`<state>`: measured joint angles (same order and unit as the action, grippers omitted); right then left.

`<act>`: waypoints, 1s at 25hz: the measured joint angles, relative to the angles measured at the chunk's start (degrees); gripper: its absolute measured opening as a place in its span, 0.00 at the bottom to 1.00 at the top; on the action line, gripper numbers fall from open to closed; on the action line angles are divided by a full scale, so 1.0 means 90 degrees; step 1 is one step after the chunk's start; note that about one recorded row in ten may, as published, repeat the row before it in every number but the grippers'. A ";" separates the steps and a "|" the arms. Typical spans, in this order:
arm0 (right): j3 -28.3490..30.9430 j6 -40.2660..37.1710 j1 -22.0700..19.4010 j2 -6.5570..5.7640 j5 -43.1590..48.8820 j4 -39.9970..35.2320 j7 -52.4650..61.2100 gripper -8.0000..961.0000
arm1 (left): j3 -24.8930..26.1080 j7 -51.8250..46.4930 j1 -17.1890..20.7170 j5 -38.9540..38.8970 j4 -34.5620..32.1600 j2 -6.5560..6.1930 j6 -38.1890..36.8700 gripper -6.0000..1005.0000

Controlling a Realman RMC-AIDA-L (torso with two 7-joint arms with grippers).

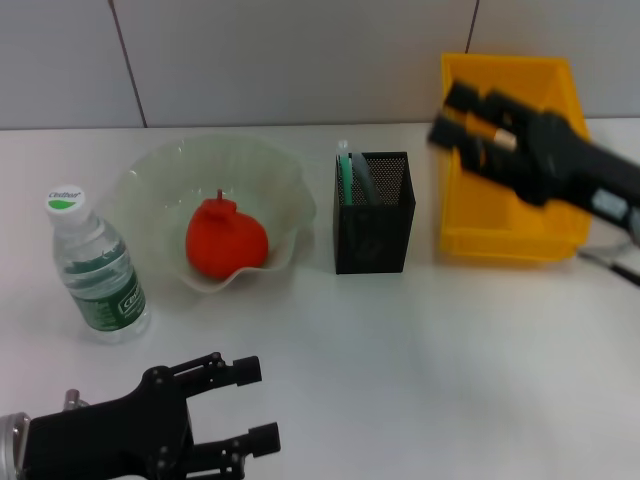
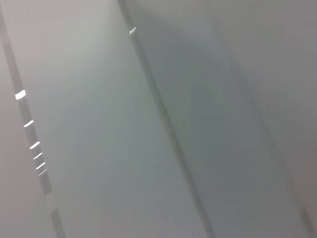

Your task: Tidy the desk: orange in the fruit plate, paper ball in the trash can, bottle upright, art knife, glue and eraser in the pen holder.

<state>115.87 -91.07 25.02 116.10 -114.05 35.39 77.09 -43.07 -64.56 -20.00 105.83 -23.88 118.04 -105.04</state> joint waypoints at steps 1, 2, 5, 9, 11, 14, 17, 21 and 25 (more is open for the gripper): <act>0.0008 -0.0210 -0.0047 -0.0072 0.0202 -0.0050 0.0048 0.75 | 0.0000 0.0000 0.0000 0.0000 0.0000 0.0000 0.0000 0.80; 0.0007 -0.0427 -0.0068 -0.0160 0.0416 -0.0156 0.0050 0.76 | 0.0005 -0.0007 -0.0008 0.0001 -0.0006 0.0000 0.0037 0.80; 0.0004 -0.0964 -0.0083 -0.0350 0.1086 -0.0483 -0.0216 0.77 | -0.0016 -0.0058 -0.0104 0.0056 -0.0036 -0.0008 0.0208 0.80; 0.0009 -0.0989 -0.0094 -0.0342 0.2370 -0.0756 -0.0685 0.79 | -0.0046 -0.0076 -0.0208 0.0301 -0.0051 -0.0028 0.0263 0.80; 0.0009 -0.0756 -0.0099 -0.0278 0.2747 -0.0801 -0.0741 0.80 | -0.0050 -0.0075 -0.0263 0.0532 -0.0075 -0.0072 0.0348 0.80; 0.0002 -0.0489 -0.0109 -0.0207 0.2999 -0.0860 -0.0739 0.81 | -0.0039 -0.0080 -0.0367 0.0808 -0.0046 -0.0214 0.0450 0.80; -0.0024 -0.0289 -0.0154 -0.0086 0.3194 -0.0856 -0.0866 0.81 | -0.0006 -0.0039 -0.0361 0.0893 -0.0031 -0.0312 0.0459 0.80; 0.0002 -0.0257 -0.0185 0.0002 0.3313 -0.0858 -0.1123 0.81 | 0.0002 -0.0031 -0.0336 0.0895 -0.0051 -0.0321 0.0457 0.80; 0.0004 -0.0206 -0.0224 0.0048 0.3311 -0.0901 -0.1375 0.81 | -0.0003 -0.0029 -0.0348 0.0899 -0.0059 -0.0315 0.0440 0.80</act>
<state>115.90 -92.92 23.01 116.53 -84.24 27.28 64.71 -43.10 -64.82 -23.13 113.92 -24.42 115.21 -101.08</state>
